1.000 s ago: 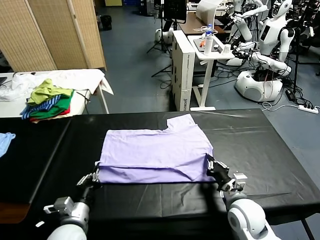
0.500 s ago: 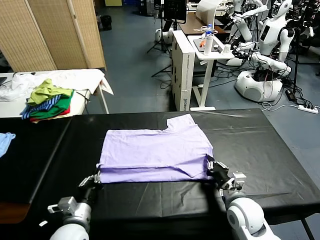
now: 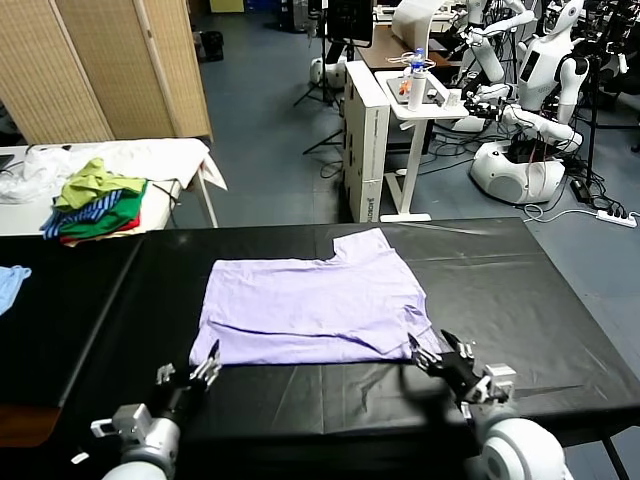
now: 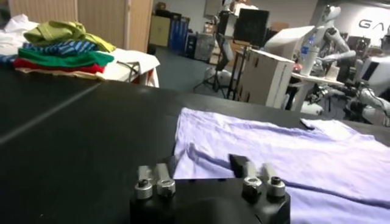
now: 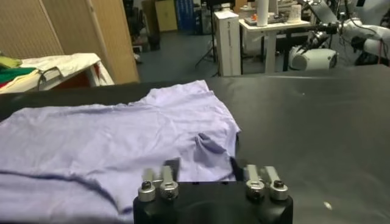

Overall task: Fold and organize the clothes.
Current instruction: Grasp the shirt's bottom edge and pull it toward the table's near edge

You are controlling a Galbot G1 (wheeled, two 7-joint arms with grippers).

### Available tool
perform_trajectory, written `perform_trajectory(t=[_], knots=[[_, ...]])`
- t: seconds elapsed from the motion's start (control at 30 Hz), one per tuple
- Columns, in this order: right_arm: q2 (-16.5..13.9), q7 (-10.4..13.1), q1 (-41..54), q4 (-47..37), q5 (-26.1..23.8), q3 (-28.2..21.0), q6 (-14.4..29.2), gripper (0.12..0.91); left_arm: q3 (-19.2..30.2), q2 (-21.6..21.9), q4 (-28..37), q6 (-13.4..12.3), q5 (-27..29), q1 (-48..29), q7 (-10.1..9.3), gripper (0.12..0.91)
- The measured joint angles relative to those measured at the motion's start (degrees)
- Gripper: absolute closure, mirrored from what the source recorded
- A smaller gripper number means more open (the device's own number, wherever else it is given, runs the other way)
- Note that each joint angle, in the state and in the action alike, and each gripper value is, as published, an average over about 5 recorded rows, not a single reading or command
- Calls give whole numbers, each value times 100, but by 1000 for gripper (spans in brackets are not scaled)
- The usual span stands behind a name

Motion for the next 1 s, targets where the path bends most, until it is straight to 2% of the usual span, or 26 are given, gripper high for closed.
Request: perform_trajectory(t=[0.2, 0.3, 0.4, 0.47, 0.57, 0.67, 0.8, 0.9, 1.0], knots=[[16, -7, -29, 7, -26, -15, 12, 328, -5, -6, 14, 43, -61, 31, -13, 123], [23, -13, -21, -20, -57, -46, 21, 452, -9, -11, 32, 45, -63, 36, -11, 144], [40, -16, -15, -51, -94, -89, 25, 632, -13, -18, 61, 45, -65, 31, -10, 238], [59, -17, -12, -69, -123, -120, 26, 734, -14, -26, 91, 46, -65, 16, -13, 340], [83, -19, -13, -86, -157, -154, 28, 821, -15, -43, 158, 52, -65, -32, -27, 506], [88, -15, -36, -76, -168, -157, 30, 866, -14, -55, 233, 61, -65, -83, -39, 682], [69, 45, -117, 15, -168, -106, -1, 886, -14, -56, 248, 61, -79, -82, -47, 841], [48, 111, -221, 136, -166, -36, -100, 886, -27, -46, 168, 58, -39, -11, -86, 888], [39, 169, -350, 288, -166, 38, -216, 886, -76, -31, 53, 56, 59, 99, -133, 886]])
